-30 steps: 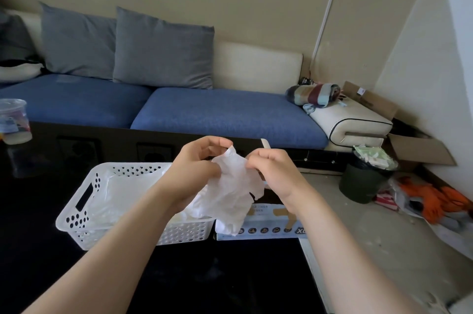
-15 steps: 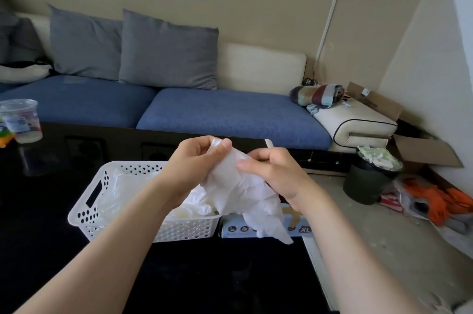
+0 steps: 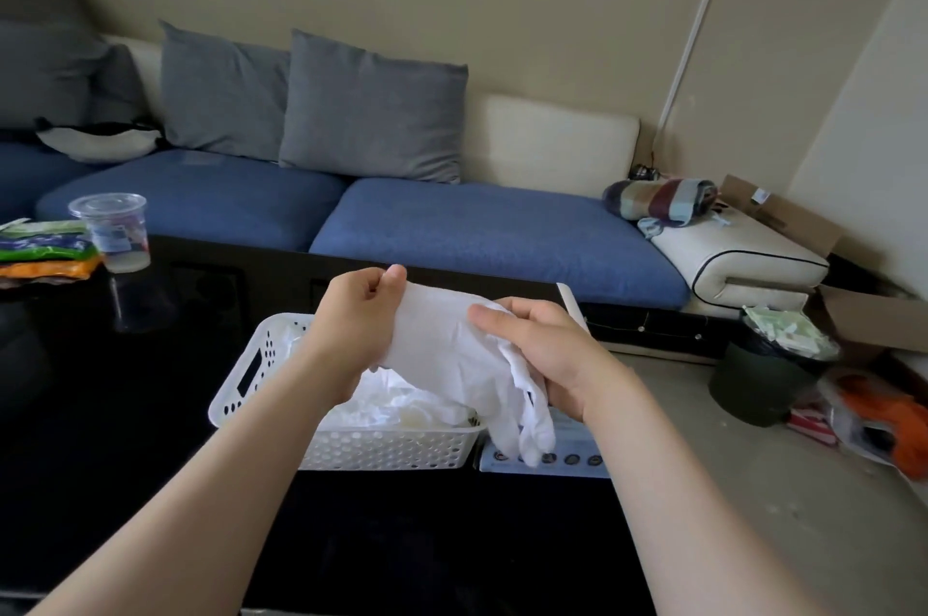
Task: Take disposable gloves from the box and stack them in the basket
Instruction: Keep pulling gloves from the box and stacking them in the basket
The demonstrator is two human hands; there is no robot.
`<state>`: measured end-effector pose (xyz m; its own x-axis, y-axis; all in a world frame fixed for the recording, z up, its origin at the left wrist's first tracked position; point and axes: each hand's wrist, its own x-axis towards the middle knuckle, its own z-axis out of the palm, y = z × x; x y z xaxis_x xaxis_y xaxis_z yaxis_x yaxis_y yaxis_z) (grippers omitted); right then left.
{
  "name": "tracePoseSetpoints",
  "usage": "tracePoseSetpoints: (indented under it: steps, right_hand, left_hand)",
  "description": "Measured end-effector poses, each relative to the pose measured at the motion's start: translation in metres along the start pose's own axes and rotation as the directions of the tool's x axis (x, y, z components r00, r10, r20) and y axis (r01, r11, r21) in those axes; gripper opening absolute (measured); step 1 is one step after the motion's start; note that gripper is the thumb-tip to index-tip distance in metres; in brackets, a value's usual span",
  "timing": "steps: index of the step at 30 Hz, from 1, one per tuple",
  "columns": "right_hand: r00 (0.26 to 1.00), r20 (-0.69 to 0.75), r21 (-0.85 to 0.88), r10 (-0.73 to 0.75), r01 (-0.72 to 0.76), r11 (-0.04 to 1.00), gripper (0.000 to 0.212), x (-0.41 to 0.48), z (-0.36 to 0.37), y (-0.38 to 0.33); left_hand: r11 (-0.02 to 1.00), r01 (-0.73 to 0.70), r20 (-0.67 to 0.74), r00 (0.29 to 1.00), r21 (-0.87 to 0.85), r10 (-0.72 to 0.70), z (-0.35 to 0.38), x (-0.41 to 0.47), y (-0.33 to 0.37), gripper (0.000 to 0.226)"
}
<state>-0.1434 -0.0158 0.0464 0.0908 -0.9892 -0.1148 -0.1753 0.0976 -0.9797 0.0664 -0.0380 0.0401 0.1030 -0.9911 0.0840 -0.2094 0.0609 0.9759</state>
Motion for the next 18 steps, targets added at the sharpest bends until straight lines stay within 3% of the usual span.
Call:
tracePoseSetpoints:
  steps: [4, 8, 10, 15, 18]
  right_hand:
    - [0.998, -0.027, -0.064, 0.05, -0.052, 0.997, 0.02, 0.014, 0.015, 0.0]
    - [0.989, -0.134, -0.299, -0.07, 0.027, 0.954, 0.023, 0.031, 0.038, -0.001]
    - [0.971, -0.175, -0.46, -0.164, 0.067, 0.885, 0.031, 0.042, 0.05, -0.001]
    - [0.912, -0.168, -0.766, -0.375, 0.118, 0.632, 0.015, 0.061, 0.072, 0.009]
    - [0.926, -0.082, -0.819, -0.37, 0.148, 0.554, 0.026, 0.066, 0.073, 0.013]
  left_hand:
    - [0.958, 0.05, -0.079, 0.996, 0.283, -0.028, -0.018, 0.005, -0.013, 0.049]
    - [0.842, 0.056, -0.083, 0.996, 0.536, -0.013, -0.037, 0.01, -0.027, 0.046]
    - [0.803, 0.077, -0.102, 0.995, 0.59, -0.02, -0.047, 0.018, -0.038, 0.044]
    - [0.683, 0.138, -0.129, 0.99, 0.718, -0.064, -0.057, 0.033, -0.059, 0.028]
    - [0.617, 0.128, -0.123, 0.991, 0.776, -0.051, -0.059, 0.036, -0.065, 0.021]
